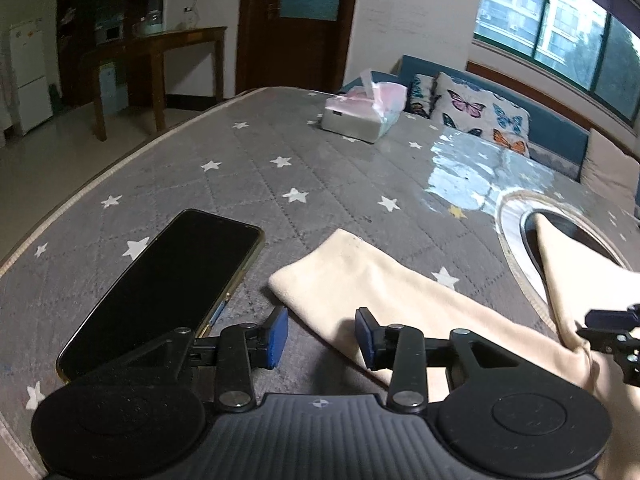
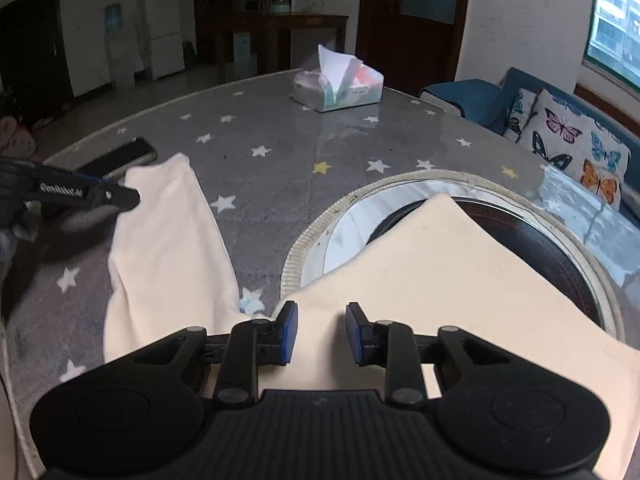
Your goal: Fold clothes
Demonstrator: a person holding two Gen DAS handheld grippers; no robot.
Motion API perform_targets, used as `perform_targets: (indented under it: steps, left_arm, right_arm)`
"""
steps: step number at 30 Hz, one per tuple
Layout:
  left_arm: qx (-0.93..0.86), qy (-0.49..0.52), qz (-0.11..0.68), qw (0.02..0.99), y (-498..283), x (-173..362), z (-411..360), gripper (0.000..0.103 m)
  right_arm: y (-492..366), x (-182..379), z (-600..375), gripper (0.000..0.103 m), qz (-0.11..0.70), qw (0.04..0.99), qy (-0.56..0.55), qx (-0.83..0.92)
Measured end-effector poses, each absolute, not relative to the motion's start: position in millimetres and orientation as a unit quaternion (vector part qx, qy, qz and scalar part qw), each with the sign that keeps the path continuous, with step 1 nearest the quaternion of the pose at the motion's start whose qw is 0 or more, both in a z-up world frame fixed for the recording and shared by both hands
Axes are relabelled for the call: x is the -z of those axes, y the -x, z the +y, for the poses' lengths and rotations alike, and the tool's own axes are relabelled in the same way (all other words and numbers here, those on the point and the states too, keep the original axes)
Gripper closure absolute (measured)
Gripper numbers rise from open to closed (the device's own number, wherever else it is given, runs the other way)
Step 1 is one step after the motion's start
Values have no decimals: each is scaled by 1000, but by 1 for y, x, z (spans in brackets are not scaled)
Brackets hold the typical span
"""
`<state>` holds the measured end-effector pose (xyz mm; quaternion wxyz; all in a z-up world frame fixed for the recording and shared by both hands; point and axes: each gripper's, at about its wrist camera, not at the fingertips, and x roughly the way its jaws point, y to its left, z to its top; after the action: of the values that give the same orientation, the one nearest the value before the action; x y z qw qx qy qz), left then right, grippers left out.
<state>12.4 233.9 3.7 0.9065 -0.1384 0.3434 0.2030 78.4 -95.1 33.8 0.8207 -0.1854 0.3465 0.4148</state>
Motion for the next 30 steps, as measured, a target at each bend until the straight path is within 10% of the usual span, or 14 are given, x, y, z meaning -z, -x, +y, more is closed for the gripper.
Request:
perform_targets:
  steps: [4, 9, 30]
  left_arm:
    - [-212, 134, 341, 906, -16, -3, 233, 64]
    - [-217, 145, 333, 906, -20, -4, 240, 100]
    - [-2, 73, 149, 986, 14, -153, 102, 101]
  right_arm:
    - [-74, -45, -103, 76, 340, 822, 189, -417]
    - [-60, -57, -117, 76, 336, 816, 191, -431]
    - [15, -45, -153, 76, 320, 803, 204, -460]
